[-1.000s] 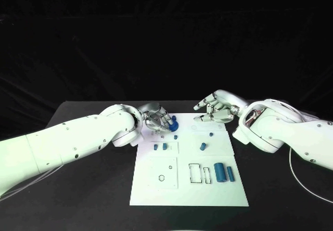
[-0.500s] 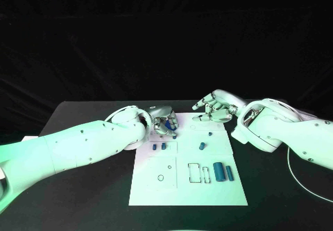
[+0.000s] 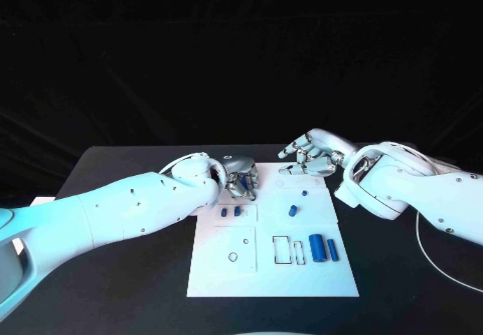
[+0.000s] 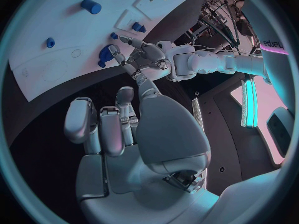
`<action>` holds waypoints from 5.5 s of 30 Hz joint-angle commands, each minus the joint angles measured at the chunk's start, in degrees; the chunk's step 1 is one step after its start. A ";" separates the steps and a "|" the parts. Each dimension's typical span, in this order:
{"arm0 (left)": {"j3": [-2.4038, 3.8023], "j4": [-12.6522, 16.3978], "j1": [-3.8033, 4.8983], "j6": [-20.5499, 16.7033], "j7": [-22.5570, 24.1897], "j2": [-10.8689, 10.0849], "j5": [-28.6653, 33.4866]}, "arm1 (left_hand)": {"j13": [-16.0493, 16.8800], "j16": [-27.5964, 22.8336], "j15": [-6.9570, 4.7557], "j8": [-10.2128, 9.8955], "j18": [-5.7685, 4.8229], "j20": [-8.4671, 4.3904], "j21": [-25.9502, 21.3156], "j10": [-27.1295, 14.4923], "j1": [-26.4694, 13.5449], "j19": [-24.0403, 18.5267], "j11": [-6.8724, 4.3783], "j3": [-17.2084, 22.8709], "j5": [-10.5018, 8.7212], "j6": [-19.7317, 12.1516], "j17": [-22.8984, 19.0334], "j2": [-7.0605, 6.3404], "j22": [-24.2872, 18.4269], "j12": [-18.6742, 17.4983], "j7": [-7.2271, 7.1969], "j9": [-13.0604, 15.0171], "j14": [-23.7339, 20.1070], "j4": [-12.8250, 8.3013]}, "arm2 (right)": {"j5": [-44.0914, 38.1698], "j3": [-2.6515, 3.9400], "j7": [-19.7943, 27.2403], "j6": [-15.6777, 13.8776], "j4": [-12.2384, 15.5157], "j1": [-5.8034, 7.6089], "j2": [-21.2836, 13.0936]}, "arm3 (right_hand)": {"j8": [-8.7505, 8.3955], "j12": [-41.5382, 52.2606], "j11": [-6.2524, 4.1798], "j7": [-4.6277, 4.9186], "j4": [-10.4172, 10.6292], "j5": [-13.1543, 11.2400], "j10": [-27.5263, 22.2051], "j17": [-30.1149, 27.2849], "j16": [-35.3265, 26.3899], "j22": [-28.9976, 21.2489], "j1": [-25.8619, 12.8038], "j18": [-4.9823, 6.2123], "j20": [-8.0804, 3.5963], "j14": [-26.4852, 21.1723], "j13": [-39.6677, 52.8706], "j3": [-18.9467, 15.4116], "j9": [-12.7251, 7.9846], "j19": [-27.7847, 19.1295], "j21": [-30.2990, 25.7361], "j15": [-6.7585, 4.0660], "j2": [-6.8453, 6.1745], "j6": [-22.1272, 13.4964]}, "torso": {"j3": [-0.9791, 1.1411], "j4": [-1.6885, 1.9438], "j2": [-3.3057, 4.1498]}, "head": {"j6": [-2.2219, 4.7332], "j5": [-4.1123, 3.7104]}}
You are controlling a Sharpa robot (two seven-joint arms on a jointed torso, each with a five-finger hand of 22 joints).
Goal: Assemble the parts on the task board
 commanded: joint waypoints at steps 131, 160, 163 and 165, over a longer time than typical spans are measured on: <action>2.79 1.41 -2.39 4.29 -2.95 -5.82 4.75 | 0.15 0.13 -0.52 -3.18 -2.73 -0.67 10.15 7.26 -2.37 2.84 -0.54 9.86 -1.11 3.93 -4.06 0.03 8.75 -6.32 0.45 -2.05 1.43 -4.65 | -0.29 0.00 0.53 0.83 -0.30 -0.10 0.29 | 0.39 0.16 -0.04 0.11 0.13 0.28 -0.11 0.04 -0.22 -0.05 0.07 0.68 -0.03 2.44 0.09 -0.36 0.05 -0.16 -0.23 -0.42 0.48 0.52 | 0.10 0.42 -0.28 | -0.53 -0.22; 3.42 5.51 -2.22 0.05 0.57 -11.84 17.05 | -0.21 -2.01 0.59 -2.94 -1.36 0.54 3.56 4.92 -2.86 0.09 0.87 13.09 -0.60 0.88 -9.10 -1.03 5.26 -8.82 1.75 -3.81 -0.35 -5.98 | -8.35 -0.10 -1.45 7.11 -4.71 -0.11 -0.25 | 1.23 -24.59 0.30 0.10 -0.64 -2.02 -9.02 -6.95 -6.07 -6.67 7.91 1.89 -0.19 1.00 -21.75 2.62 0.18 -3.74 -4.62 -0.43 1.14 3.67 | 0.09 0.50 -0.48 | -0.35 -0.33; 3.55 7.16 -2.10 -4.20 7.27 -13.97 30.28 | -0.11 -6.88 0.70 -2.74 0.25 0.66 -4.91 5.24 -2.08 -3.92 1.18 14.84 -0.38 1.59 -17.34 -0.25 0.44 -8.46 2.11 -3.86 -3.97 -6.75 | -14.91 -0.36 -2.24 9.44 -5.09 -0.34 -0.64 | 1.13 -30.21 0.78 -0.07 -0.94 -3.62 -10.23 -8.11 -7.07 -7.63 9.47 2.06 0.09 0.84 -27.00 4.11 0.11 -4.20 -5.32 -0.04 0.59 4.67 | 0.10 0.55 -0.46 | -0.17 -0.41; 3.54 8.28 -2.06 -6.34 11.96 -15.08 40.55 | -0.12 -11.56 0.91 -2.79 1.55 0.76 -12.00 5.03 -2.06 -7.75 1.27 15.48 -0.41 1.76 -24.68 0.00 -3.49 -8.27 2.39 -3.98 -7.65 -7.11 | -19.18 -0.49 -2.70 10.53 -5.08 -0.71 -0.86 | 0.98 -33.05 0.76 -0.27 -1.05 -4.63 -9.44 -8.76 -7.68 -8.34 10.20 2.24 0.19 0.75 -30.58 5.22 0.04 -4.57 -5.87 0.17 0.03 5.47 | 0.06 0.48 -0.44 | -0.01 -0.44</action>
